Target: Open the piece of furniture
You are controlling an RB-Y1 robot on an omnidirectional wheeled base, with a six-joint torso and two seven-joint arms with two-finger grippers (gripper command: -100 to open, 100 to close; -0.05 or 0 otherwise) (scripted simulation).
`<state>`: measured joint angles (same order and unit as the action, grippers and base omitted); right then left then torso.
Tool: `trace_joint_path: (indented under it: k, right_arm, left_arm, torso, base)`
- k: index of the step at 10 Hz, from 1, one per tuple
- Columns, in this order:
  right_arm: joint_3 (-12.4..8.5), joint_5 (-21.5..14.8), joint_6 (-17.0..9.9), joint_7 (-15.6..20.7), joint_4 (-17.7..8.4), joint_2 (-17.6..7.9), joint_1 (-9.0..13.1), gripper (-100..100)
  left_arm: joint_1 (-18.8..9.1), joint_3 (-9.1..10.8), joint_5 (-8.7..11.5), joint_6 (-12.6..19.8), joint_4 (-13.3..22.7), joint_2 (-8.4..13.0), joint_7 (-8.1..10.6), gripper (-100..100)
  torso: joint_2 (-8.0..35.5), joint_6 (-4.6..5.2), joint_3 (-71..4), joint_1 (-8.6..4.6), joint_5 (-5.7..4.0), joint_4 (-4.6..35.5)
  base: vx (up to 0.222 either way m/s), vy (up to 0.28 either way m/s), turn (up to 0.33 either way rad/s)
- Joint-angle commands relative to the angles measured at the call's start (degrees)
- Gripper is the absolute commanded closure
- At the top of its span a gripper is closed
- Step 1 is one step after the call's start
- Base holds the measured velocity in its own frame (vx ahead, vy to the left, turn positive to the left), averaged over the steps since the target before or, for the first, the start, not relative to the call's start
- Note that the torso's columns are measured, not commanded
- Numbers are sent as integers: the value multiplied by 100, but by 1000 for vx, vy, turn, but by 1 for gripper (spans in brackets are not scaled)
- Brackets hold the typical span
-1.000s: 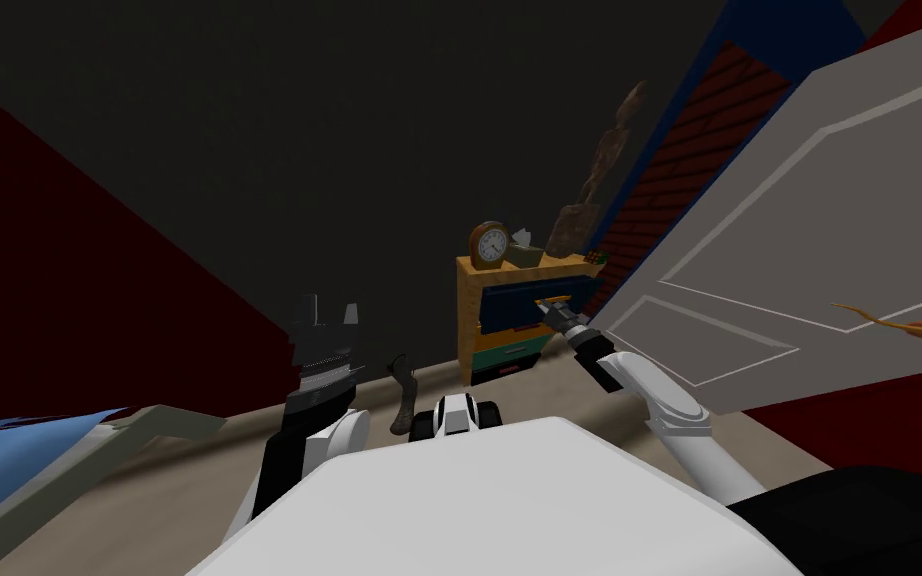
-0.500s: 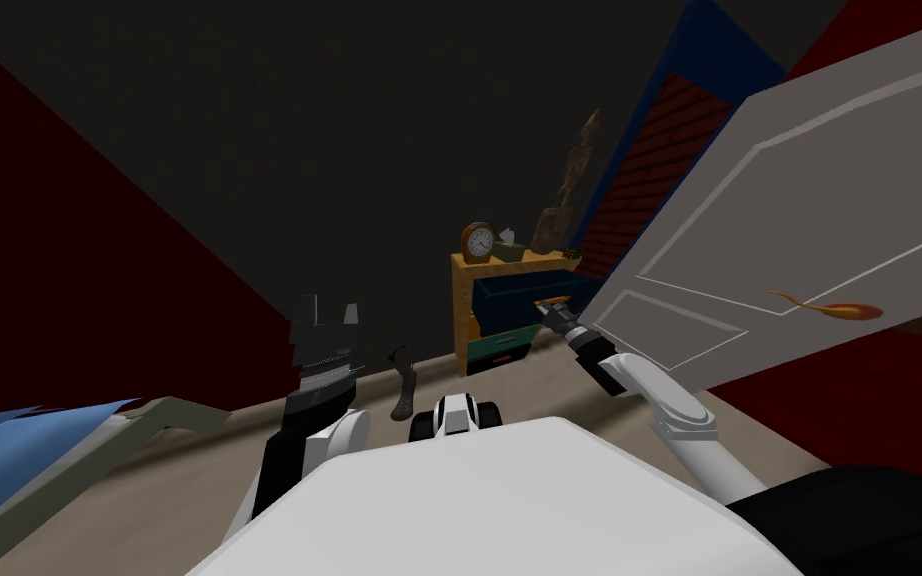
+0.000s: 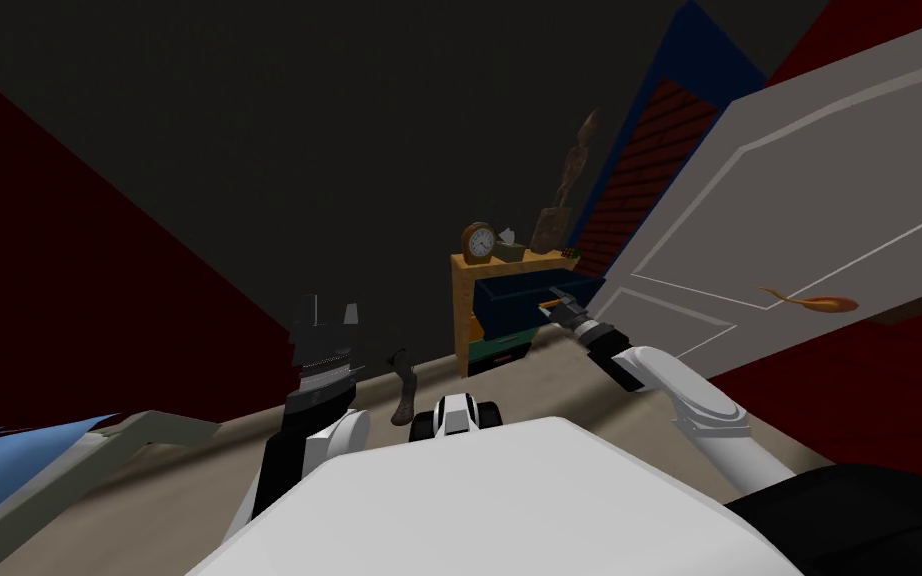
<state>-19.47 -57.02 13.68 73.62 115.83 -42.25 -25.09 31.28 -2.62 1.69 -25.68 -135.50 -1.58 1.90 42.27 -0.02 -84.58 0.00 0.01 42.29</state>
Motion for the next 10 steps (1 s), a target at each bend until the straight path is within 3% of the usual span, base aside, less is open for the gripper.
trace_joint_path:
  k: [1,3,4,5,10]
  right_arm:
    - [-151,116,2,-232,58,-305,-60,-100]
    - [-265,204,-2,-406,100,-539,-109,-100]
    - [-185,167,27,-324,40,-444,-87,-100]
    - [-185,169,24,-342,33,-454,-94,0]
    - [-166,163,26,-338,5,-448,-119,0]
  left_arm:
    - [0,0,0,0,0,0,0,0]
    - [-1,0,0,0,0,0,0,0]
    - [0,0,0,0,0,0,0,0]
    - [-1,0,0,0,0,0,0,0]
    - [-1,0,0,0,0,0,0,0]
  torso:
    - [16,3,11,-5,-3,4]
    - [20,5,11,4,7,14]
    - [26,6,13,16,20,24]
    - [28,1,16,16,15,20]
    - [7,1,4,8,5,5]
  base:
    - [18,43,-48]
    - [15,43,-45]
    - [10,17,-16]
    - [0,0,0]
    - [0,0,0]
